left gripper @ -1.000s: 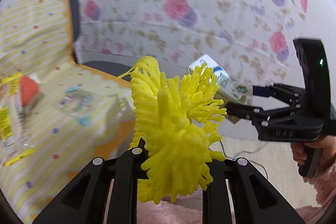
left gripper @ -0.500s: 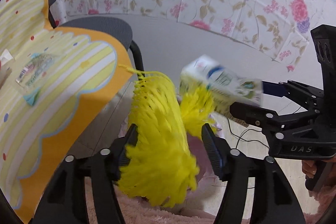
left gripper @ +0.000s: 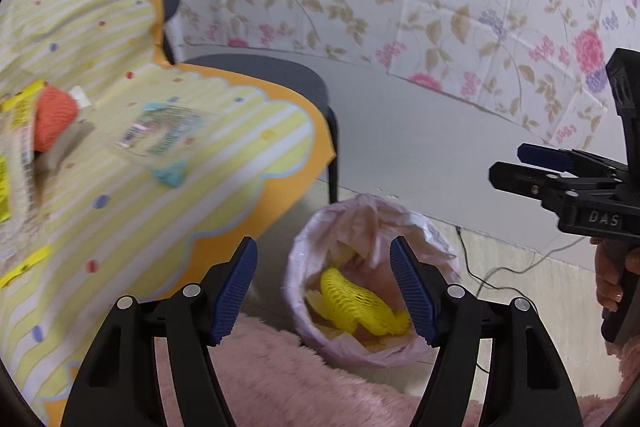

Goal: Collect trash
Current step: 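Carry the yellow net and milk carton over the bin and release both, then grasp the clear snack wrapper with the right gripper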

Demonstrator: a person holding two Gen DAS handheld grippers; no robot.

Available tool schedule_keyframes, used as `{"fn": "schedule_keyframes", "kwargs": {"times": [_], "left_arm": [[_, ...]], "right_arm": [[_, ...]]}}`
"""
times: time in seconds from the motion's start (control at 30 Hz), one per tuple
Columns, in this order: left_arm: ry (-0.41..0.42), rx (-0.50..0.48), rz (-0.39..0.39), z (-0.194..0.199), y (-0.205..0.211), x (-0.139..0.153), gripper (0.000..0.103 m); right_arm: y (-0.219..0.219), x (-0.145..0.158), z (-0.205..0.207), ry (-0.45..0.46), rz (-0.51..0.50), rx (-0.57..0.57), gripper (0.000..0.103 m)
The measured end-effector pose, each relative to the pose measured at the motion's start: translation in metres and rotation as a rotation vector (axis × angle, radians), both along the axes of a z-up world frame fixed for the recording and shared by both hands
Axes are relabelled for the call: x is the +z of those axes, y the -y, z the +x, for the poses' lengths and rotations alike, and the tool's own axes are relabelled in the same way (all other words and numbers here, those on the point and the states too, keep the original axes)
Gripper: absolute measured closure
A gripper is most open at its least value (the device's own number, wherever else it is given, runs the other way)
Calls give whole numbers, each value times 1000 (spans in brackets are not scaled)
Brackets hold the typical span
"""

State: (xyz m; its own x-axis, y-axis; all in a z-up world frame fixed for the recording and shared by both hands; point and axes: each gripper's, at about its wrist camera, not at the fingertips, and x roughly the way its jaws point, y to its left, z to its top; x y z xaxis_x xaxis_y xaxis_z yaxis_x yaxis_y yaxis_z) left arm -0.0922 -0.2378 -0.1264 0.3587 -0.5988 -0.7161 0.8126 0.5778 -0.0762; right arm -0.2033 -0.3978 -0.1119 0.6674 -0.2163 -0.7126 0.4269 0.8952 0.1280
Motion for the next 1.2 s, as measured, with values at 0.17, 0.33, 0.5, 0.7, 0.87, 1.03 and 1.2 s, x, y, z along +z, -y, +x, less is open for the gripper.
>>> {"fn": "schedule_keyframes", "kwargs": {"times": [0.17, 0.33, 0.5, 0.7, 0.87, 1.03, 1.2], "left_arm": [[49, 137, -12, 15, -41, 20, 34], [56, 259, -8, 30, -80, 27, 34], [58, 397, -6, 47, -124, 28, 30], [57, 605, -1, 82, -191, 26, 30], [59, 712, 5, 103, -225, 27, 30], [36, 719, 4, 118, -226, 24, 30], [29, 695, 9, 125, -212, 22, 30]], "right_arm": [[-31, 21, 23, 44, -17, 126, 32], [-64, 25, 63, 44, -17, 259, 53], [-90, 23, 99, 32, -6, 368, 54], [-111, 25, 142, 26, -21, 440, 50], [-111, 20, 176, 17, -48, 458, 33], [-90, 7, 217, 1, -59, 453, 16], [-73, -11, 256, -27, -53, 473, 9]]}}
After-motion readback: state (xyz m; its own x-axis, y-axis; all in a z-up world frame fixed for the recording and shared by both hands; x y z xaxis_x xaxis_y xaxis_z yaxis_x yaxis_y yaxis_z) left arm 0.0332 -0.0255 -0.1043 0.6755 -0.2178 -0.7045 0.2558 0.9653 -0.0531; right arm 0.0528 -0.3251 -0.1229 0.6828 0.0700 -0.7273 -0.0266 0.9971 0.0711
